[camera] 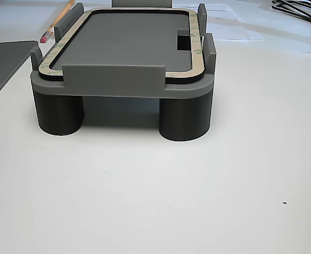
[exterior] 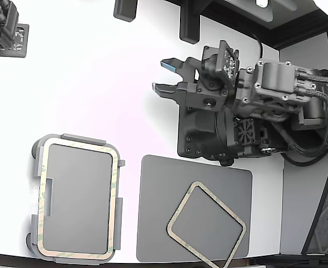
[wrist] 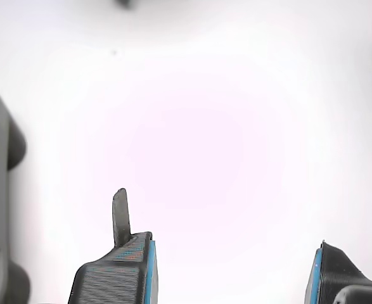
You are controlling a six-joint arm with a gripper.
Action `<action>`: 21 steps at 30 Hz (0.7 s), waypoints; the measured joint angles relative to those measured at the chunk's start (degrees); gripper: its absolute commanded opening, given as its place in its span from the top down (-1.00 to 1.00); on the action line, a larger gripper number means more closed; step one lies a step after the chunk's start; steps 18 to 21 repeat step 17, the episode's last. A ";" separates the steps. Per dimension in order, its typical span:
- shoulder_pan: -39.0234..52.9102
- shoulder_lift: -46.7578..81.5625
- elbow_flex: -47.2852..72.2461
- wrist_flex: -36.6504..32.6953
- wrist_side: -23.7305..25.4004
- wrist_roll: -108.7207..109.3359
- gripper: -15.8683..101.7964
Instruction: Move top rectangular frame to the holder.
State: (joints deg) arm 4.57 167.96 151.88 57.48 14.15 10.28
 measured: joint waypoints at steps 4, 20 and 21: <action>0.00 0.00 0.44 -1.05 -0.79 -0.88 -0.97; 0.00 0.00 0.53 -1.05 0.00 -0.44 -0.97; 0.00 0.00 0.53 -1.05 0.00 -0.44 -0.97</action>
